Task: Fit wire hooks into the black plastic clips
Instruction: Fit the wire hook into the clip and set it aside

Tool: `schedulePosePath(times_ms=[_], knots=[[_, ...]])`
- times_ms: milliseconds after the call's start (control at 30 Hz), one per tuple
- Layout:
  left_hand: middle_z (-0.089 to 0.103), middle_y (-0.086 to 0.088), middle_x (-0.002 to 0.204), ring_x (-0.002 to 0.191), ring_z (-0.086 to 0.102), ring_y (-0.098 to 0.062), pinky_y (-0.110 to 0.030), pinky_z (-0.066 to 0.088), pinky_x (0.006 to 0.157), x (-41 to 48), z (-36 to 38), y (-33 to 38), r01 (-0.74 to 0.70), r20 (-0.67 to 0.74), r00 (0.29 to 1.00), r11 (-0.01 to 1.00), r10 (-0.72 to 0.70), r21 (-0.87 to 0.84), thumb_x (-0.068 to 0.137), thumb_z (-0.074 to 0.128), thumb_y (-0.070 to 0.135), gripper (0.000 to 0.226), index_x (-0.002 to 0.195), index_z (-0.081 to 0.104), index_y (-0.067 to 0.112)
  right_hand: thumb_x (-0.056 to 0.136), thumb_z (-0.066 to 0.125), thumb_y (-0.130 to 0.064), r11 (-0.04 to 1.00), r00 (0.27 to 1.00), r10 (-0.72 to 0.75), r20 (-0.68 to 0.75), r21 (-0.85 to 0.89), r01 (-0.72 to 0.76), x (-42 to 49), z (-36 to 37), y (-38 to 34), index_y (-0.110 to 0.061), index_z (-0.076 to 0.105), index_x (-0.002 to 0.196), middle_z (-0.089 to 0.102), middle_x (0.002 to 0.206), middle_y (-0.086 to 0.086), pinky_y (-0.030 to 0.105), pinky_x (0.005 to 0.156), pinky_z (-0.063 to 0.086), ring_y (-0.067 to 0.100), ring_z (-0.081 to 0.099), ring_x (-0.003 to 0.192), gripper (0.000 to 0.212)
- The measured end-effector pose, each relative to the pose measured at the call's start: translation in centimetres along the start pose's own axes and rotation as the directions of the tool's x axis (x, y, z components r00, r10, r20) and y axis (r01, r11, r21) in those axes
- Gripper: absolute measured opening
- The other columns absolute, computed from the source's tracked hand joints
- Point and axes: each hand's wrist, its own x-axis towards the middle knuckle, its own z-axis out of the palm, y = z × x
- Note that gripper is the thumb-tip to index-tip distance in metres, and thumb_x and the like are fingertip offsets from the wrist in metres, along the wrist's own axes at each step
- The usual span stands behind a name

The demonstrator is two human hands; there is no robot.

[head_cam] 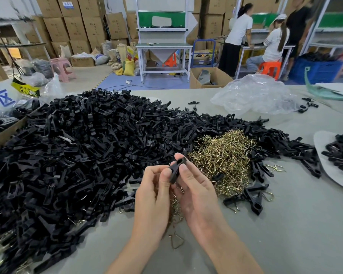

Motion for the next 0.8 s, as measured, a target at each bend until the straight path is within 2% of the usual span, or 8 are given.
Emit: schedulePosePath(times_ms=[100, 200, 300, 400, 500, 633, 733, 800], knots=[[0.066, 0.024, 0.094, 0.081, 0.064, -0.002, -0.020, 0.048, 0.067, -0.3, -0.3, -0.4, -0.080, 0.064, 0.996, 0.977, 0.069, 0.197, 0.102, 0.032, 0.053, 0.021, 0.115, 0.049, 0.049, 0.085, 0.068, -0.017, 0.997, 0.999, -0.031, -0.023, -0.078, 0.029, -0.3, -0.3, -0.2, -0.017, 0.077, 0.112, 0.075, 0.108, 0.013, 0.032, 0.088, 0.059, 0.028, 0.073, 0.100, 0.028], [0.063, 0.027, 0.100, 0.083, 0.064, -0.001, -0.016, 0.047, 0.068, -0.7, -0.3, -0.4, -0.168, 0.138, 0.981, 0.950, 0.135, 0.265, 0.100, 0.031, 0.052, 0.028, 0.125, 0.043, 0.053, 0.091, 0.068, -0.016, 0.976, 0.992, -0.095, -0.085, -0.204, 0.076, -0.5, -0.3, -0.7, -0.020, 0.078, 0.109, 0.076, 0.106, 0.011, 0.039, 0.094, 0.057, 0.027, 0.073, 0.098, 0.021], [0.064, 0.028, 0.104, 0.087, 0.066, -0.002, -0.011, 0.046, 0.068, -1.1, -0.5, 0.0, -0.216, 0.184, 0.968, 0.937, 0.169, 0.276, 0.098, 0.034, 0.050, 0.034, 0.130, 0.046, 0.049, 0.093, 0.069, -0.012, 0.948, 0.980, -0.158, -0.120, -0.297, 0.117, -0.9, -0.4, -1.4, -0.022, 0.079, 0.106, 0.077, 0.106, 0.004, 0.035, 0.094, 0.057, 0.022, 0.072, 0.102, 0.019], [0.067, 0.022, 0.089, 0.066, 0.063, -0.004, -0.011, 0.042, 0.055, -1.4, 0.0, 0.4, -0.211, 0.195, 0.968, 0.932, 0.158, 0.295, 0.097, 0.037, 0.049, 0.032, 0.127, 0.047, 0.054, 0.093, 0.069, -0.013, 0.959, 0.980, -0.142, -0.137, -0.266, 0.102, -1.7, -1.0, -1.9, -0.023, 0.080, 0.104, 0.077, 0.107, 0.005, 0.035, 0.094, 0.057, 0.022, 0.071, 0.101, 0.018], [0.067, 0.026, 0.090, 0.072, 0.065, -0.001, -0.013, 0.047, 0.060, -1.3, 2.4, 1.2, -0.213, 0.242, 0.960, 0.925, 0.140, 0.313, 0.097, 0.049, 0.042, 0.026, 0.120, 0.050, 0.054, 0.090, 0.070, -0.020, 0.981, 0.968, -0.155, -0.196, -0.150, 0.126, -2.6, -2.4, -2.8, -0.022, 0.079, 0.102, 0.076, 0.100, 0.005, 0.033, 0.084, 0.059, 0.017, 0.069, 0.089, 0.015], [0.069, 0.028, 0.094, 0.080, 0.067, 0.004, -0.014, 0.051, 0.067, -1.5, 8.9, 2.8, -0.161, 0.344, 0.935, 0.966, 0.083, 0.202, 0.097, 0.060, 0.036, 0.021, 0.115, 0.057, 0.046, 0.088, 0.071, -0.028, 0.972, 0.888, -0.233, -0.397, -0.105, 0.208, -4.2, -5.5, -5.7, -0.013, 0.072, 0.111, 0.076, 0.102, 0.009, 0.031, 0.079, 0.058, 0.019, 0.073, 0.093, 0.028], [0.072, 0.024, 0.092, 0.080, 0.067, 0.005, -0.016, 0.053, 0.071, -2.0, 15.2, 5.0, -0.123, 0.419, 0.905, 0.989, 0.077, 0.082, 0.098, 0.062, 0.031, 0.018, 0.108, 0.059, 0.045, 0.093, 0.068, -0.027, 0.946, 0.785, -0.321, -0.529, -0.134, 0.297, -4.9, -8.2, -10.1, -0.013, 0.071, 0.104, 0.077, 0.097, 0.011, 0.028, 0.070, 0.060, 0.019, 0.075, 0.088, 0.019], [0.072, 0.019, 0.098, 0.087, 0.067, 0.003, -0.017, 0.052, 0.077, -1.4, 20.0, 7.3, -0.078, 0.484, 0.871, 0.996, 0.085, -0.034, 0.097, 0.062, 0.023, 0.027, 0.116, 0.060, 0.041, 0.097, 0.064, -0.027, 0.892, 0.682, -0.441, -0.583, -0.203, 0.403, -5.0, -10.0, -14.2, -0.008, 0.068, 0.110, 0.075, 0.106, 0.016, 0.036, 0.084, 0.060, 0.026, 0.073, 0.100, 0.024]])
